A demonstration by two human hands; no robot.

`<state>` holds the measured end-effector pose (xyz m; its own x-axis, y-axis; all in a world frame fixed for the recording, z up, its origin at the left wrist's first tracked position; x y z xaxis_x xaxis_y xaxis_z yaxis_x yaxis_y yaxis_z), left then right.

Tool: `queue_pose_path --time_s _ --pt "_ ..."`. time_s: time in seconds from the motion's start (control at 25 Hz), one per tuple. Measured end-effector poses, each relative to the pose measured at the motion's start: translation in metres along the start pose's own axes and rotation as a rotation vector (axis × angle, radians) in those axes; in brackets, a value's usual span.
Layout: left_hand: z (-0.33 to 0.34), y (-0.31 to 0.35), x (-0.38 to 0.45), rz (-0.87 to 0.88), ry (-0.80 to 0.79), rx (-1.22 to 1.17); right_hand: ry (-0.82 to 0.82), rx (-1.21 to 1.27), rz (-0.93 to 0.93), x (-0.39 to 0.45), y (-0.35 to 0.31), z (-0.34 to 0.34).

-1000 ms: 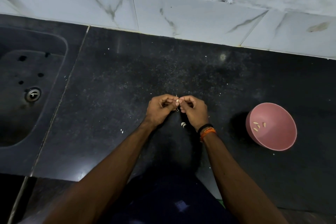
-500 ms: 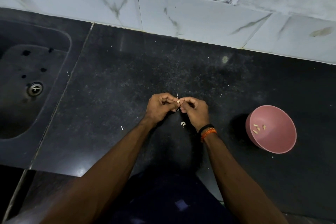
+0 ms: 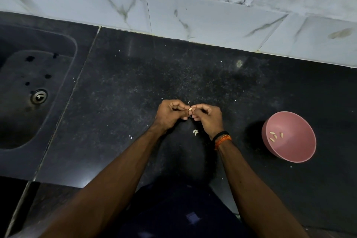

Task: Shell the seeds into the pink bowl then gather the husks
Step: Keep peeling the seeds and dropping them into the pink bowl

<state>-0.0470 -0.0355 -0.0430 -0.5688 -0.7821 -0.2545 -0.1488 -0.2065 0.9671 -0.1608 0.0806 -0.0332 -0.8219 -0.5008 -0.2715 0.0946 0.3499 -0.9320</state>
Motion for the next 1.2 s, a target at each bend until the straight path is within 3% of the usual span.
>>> queue_pose_path --time_s 0.64,0.92,1.08,1.2 --pt "0.001 0.005 -0.002 -0.062 -0.042 -0.061 -0.007 -0.055 -0.034 -0.003 -0.004 0.0" --pt "-0.001 0.008 -0.003 -0.06 -0.014 -0.131 0.064 -0.084 -0.043 -0.004 -0.008 -0.006" --pt "-0.003 0.007 -0.004 -0.06 0.005 -0.139 0.118 -0.212 -0.143 -0.001 -0.019 -0.01" --pt "-0.004 0.006 -0.004 -0.055 0.021 -0.141 0.067 -0.3 -0.259 -0.001 -0.032 -0.008"
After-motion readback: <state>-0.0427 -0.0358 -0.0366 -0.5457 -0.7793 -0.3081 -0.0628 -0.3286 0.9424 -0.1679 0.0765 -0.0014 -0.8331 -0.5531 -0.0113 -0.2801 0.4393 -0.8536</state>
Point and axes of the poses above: each hand's wrist, its own x-axis towards the middle knuckle, its own z-axis out of the palm, y = z × x, the point moved 6 cm from there along x, towards the middle knuckle, and after that the axes turned 14 degrees about y, right-handed, at the moved point
